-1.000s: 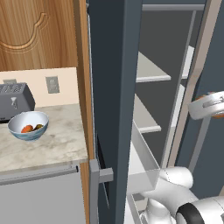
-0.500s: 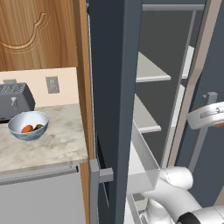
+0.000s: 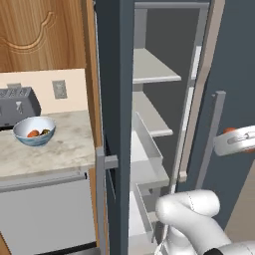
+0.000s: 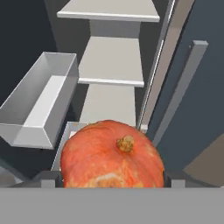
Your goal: Take the squash, sweet potato, and squash from the freezer and place them in the bowl on the counter.
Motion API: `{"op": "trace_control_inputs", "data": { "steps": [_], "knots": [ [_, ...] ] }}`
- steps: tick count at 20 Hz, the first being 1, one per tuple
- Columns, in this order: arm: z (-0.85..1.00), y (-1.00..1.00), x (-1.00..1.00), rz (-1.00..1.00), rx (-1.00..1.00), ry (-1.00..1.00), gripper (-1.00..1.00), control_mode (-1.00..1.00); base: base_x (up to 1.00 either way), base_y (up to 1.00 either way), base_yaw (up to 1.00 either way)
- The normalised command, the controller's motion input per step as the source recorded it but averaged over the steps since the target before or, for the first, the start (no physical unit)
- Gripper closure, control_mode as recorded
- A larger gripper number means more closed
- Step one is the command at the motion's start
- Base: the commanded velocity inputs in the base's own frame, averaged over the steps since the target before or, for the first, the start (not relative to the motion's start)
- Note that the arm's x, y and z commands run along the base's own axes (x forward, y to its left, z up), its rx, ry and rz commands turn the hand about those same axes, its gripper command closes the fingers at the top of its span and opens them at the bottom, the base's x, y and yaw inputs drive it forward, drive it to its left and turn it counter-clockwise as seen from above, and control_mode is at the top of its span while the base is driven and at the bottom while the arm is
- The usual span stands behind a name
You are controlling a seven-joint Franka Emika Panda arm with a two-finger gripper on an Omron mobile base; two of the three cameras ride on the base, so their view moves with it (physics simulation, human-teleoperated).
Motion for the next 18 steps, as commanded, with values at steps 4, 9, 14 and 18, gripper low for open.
{"op": "trace_control_inputs", "data": {
  "steps": [4,9,14,18],
  "knots": [
    [0.00,0.00,0.00,0.00,0.00,0.00,1.00,1.00,-1.00,-0.04,-0.11],
    [0.00,0.00,0.00,0.00,0.00,0.00,1.00,1.00,-0.99,0.70,-0.09],
    [0.00,0.00,0.00,0.00,0.00,0.00,1.00,1.00,-0.79,1.00,-0.03],
    [0.00,0.00,0.00,0.00,0.00,0.00,1.00,1.00,-0.09,1.00,-0.01]
  ]
}}
